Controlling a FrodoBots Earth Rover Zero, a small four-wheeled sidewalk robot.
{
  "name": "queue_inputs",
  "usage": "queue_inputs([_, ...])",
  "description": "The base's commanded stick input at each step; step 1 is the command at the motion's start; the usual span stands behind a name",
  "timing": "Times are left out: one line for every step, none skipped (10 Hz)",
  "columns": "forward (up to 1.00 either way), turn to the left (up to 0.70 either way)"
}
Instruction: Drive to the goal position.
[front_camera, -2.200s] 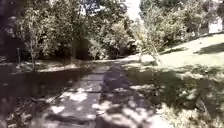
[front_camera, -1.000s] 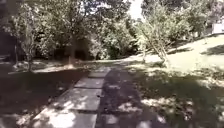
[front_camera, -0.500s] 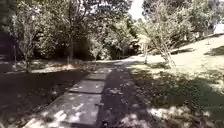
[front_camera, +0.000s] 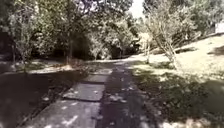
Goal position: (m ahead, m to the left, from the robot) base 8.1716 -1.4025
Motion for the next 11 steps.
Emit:
queue_inputs([0.5,0.0])
queue_inputs([0.5,0.0])
queue_inputs([0.5,0.0])
queue_inputs([0.5,0.0])
queue_inputs([0.5,0.0])
queue_inputs([0.5,0.0])
queue_inputs([0.5,-0.31])
queue_inputs([0.5,-0.5])
queue_inputs([0.5,-0.5])
queue_inputs([0.5,-0.5])
queue_inputs([0.5,-0.5])
